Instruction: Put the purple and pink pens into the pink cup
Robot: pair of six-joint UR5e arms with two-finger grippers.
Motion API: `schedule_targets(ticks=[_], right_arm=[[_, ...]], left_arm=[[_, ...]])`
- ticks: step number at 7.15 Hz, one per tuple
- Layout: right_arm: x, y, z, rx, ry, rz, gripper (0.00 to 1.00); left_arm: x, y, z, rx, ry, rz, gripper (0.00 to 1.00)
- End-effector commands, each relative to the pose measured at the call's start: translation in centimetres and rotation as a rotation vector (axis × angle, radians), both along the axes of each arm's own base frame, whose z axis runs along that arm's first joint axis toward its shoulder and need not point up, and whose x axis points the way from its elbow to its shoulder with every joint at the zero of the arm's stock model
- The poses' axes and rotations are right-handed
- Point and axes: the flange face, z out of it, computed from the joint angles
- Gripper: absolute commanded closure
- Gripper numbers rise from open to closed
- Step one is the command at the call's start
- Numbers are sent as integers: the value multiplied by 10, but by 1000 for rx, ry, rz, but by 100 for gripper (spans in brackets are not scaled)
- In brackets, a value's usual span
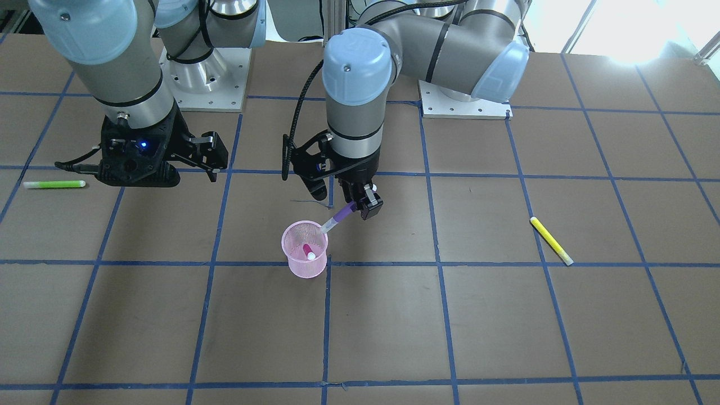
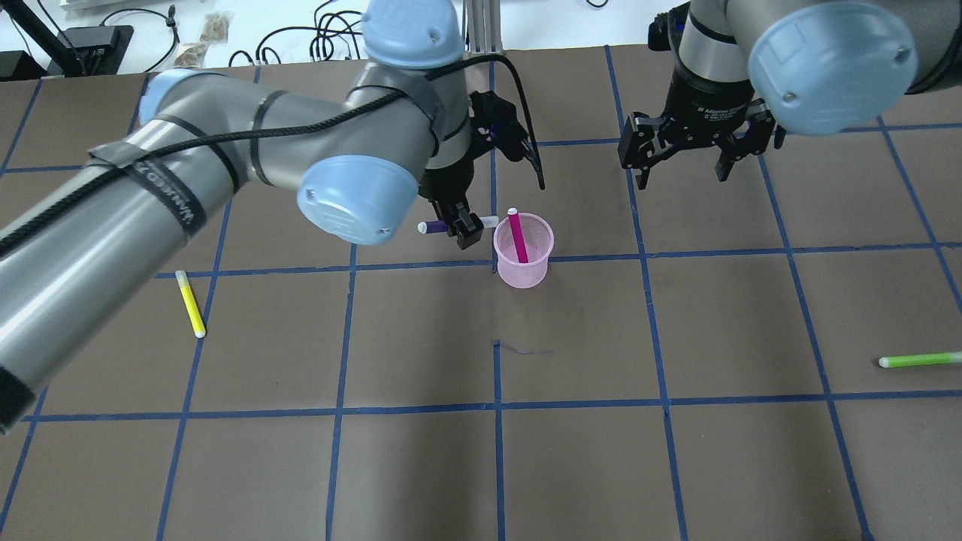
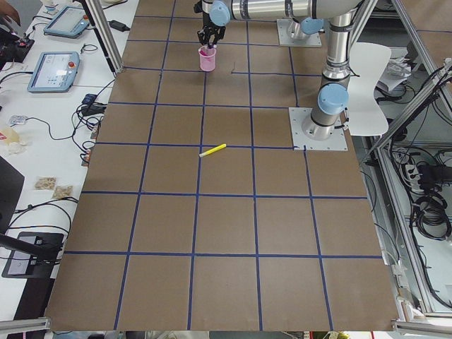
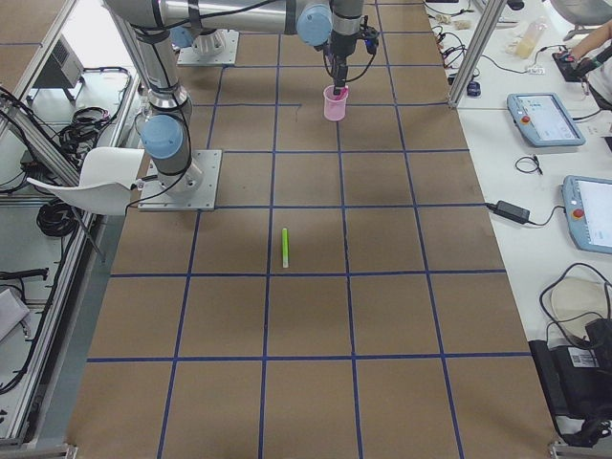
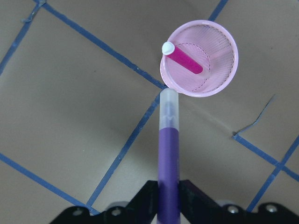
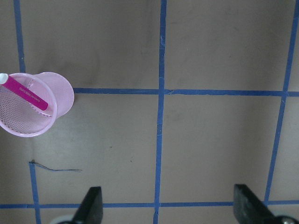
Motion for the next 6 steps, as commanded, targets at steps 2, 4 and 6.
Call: schedule_targets(ticks=[2,4,6], right_arm=[[-5,-1,6,4,4,18,0],[-15,-3,5,9,-4,2,0],[-15,-2,2,13,-5,2,0]], left_arm=[[-52,6,-28,-32,-15,-81,100],[-64,8,-44,-13,-31,-99,100],[-69,6,-56,-2,-47,-105,100]])
